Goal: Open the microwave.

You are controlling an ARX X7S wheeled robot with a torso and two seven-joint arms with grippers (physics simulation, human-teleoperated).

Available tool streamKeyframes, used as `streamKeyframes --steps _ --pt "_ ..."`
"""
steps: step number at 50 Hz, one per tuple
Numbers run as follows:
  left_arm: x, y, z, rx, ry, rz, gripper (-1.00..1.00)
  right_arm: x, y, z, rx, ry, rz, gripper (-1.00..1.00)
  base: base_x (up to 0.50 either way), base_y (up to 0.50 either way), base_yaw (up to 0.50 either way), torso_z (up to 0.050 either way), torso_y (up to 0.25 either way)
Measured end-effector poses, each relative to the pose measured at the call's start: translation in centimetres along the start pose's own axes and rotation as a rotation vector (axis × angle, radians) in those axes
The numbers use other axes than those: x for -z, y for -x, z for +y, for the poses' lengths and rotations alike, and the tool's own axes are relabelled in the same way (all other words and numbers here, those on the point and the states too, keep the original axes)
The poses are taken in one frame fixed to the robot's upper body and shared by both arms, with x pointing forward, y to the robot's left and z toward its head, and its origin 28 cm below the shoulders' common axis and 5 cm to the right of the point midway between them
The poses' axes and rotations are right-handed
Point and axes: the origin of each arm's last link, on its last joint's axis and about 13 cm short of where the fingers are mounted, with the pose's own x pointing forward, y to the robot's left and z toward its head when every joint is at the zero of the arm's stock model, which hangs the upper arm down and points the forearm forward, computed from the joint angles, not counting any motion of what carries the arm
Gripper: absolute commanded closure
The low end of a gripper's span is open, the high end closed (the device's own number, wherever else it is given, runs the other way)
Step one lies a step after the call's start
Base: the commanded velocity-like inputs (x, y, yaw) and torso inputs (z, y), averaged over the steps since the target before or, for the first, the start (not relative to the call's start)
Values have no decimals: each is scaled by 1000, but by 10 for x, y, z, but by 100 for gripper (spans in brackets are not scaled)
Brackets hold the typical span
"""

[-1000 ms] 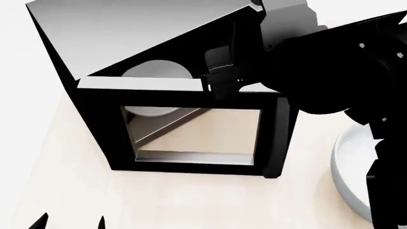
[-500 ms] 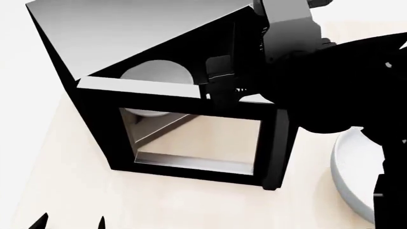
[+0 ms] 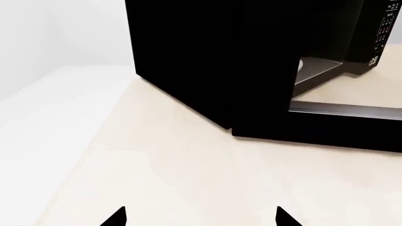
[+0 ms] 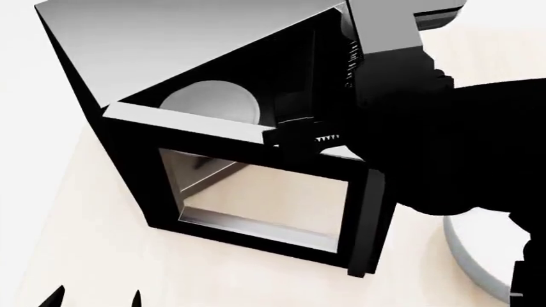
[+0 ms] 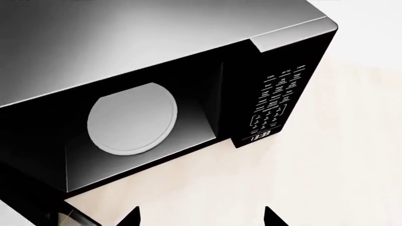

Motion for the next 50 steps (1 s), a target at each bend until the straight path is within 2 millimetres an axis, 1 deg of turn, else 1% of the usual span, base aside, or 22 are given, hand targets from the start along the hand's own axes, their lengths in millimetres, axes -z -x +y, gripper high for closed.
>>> streamKeyframes --steps 50 --pt "0 0 0 0 2 4 -100 32 21 14 -46 -49 -71 -100 1 3 5 -3 -8"
